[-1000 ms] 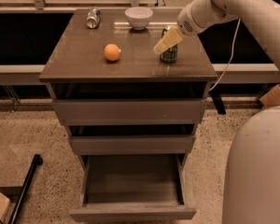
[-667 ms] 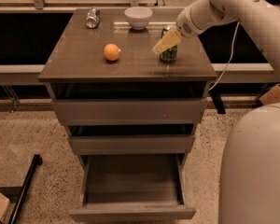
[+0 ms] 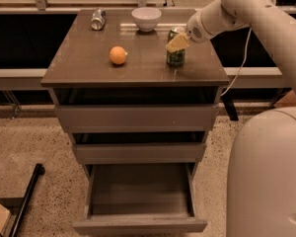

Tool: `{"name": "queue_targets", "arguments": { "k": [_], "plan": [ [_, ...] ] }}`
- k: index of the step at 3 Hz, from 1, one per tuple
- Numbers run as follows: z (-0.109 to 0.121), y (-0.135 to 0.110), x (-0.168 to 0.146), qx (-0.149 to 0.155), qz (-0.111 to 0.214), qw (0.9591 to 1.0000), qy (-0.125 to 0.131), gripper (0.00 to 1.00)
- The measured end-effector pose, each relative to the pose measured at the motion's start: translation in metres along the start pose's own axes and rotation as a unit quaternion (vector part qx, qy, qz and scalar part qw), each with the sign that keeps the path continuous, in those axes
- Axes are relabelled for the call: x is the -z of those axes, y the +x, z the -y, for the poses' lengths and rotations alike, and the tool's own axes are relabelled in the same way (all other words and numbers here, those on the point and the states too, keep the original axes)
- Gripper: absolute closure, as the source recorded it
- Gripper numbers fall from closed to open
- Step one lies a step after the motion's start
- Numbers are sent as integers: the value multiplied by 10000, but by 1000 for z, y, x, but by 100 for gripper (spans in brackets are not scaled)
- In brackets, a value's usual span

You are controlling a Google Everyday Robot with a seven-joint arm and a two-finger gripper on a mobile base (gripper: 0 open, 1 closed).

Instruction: Place green can into bottom drawer

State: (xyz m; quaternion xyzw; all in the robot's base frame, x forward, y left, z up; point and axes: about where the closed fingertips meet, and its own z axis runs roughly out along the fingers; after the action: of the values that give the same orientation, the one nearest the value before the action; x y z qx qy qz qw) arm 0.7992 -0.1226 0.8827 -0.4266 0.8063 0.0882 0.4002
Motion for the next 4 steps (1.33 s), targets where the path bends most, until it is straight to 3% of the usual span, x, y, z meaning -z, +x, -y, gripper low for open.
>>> {"name": "queue_targets", "arguments": {
  "k": [1, 2, 3, 4],
  "plan": [
    [-12, -9, 19, 224, 108, 9997, 51, 94],
    [-41, -30, 55, 629, 192, 9975, 239, 100],
    [-97, -74, 94, 1112, 163, 9914, 673, 100],
    [-150, -89, 111, 1286, -67, 9875, 912, 100]
  ]
}}
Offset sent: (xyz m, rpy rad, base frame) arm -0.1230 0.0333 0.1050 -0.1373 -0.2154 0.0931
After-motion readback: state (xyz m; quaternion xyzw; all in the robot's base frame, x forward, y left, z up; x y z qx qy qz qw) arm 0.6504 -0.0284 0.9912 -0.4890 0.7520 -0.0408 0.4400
